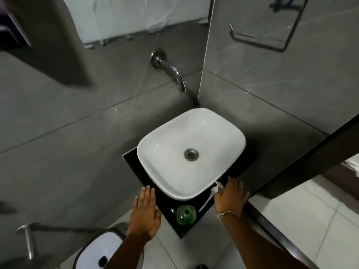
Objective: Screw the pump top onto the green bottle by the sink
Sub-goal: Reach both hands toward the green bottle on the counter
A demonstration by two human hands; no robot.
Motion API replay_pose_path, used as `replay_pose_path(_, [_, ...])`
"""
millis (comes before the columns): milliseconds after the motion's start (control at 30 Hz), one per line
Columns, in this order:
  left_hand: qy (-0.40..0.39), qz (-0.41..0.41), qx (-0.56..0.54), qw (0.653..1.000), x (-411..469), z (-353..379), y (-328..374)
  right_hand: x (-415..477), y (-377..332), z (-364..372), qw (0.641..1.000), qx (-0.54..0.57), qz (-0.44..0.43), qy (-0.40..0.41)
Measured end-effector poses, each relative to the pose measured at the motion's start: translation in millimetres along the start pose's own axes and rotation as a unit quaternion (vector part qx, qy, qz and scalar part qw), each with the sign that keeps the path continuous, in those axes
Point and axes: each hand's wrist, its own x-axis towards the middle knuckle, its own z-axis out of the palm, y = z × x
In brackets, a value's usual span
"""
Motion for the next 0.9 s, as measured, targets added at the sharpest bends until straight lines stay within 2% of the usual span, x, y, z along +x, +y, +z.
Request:
replay_pose_path(67, [-0.065,-0.015,-0.008,0.998,-1,22,6,3,4,9,0.998,0.009,0.066,-0.001])
replay_pose_path(200, [-0.119,-0.039,-0.048,0.991,-5,55,21,15,10,24,0.981,0.011,0.174,-0.085])
replay_pose_path(333, [-0.118,-0.046,-0.079,0.989,-2,71,28,31,11,35,0.971,0.009,0.195,-0.139])
replay_pose_path(667, [-0.080,-0.062,-0.144,0.984,5,77,31,46,8,50,0.951,0.103,0.256,-0.137])
replay_pose_path(767, [-0.068,-0.051,-0.133,0.988,7,78,26,39,11,43,0.917,0.206,0.316,-0.131])
replay_pose_path(833, [-0.068,-0.044,-0.121,0.989,8,79,25,24,12,29,0.903,0.259,0.327,-0.103])
replay_pose_path(900, [-0.065,-0.039,-0.112,0.991,11,80,24,1,12,12,0.908,0.308,0.282,-0.036])
